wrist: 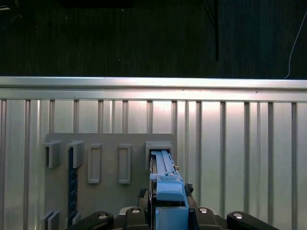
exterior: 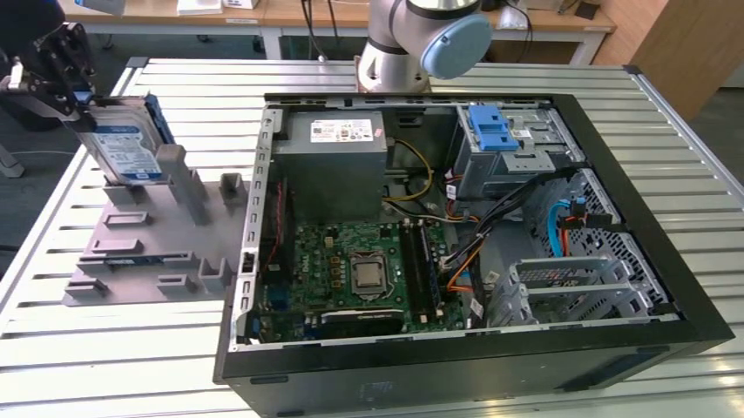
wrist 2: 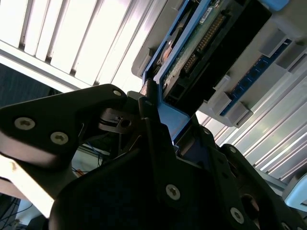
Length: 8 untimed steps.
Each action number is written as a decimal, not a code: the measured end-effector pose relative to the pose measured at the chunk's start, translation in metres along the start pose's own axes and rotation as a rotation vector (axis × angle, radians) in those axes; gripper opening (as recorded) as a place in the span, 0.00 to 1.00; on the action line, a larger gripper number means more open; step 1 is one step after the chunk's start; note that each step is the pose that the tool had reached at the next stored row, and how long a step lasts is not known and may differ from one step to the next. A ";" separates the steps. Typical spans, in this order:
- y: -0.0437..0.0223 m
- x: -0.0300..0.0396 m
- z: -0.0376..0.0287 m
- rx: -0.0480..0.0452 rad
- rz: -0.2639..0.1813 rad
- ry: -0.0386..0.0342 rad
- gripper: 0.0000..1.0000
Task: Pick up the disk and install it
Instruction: 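Pick up the disk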
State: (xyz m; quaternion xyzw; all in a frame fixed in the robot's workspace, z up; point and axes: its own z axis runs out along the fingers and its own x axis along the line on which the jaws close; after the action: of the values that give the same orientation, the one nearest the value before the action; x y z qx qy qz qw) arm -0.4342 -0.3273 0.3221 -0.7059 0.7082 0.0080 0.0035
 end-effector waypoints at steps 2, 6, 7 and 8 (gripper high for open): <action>0.0000 0.0000 -0.0012 0.0000 0.000 0.0000 0.36; 0.0000 0.0000 -0.0032 0.0001 0.000 0.0000 0.36; 0.0000 -0.0001 -0.0036 0.0001 0.000 -0.0001 0.36; 0.0000 -0.0001 -0.0040 0.0001 0.000 0.0000 0.36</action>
State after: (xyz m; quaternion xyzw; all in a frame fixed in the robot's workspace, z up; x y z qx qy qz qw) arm -0.4342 -0.3273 0.3261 -0.7059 0.7082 0.0080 0.0035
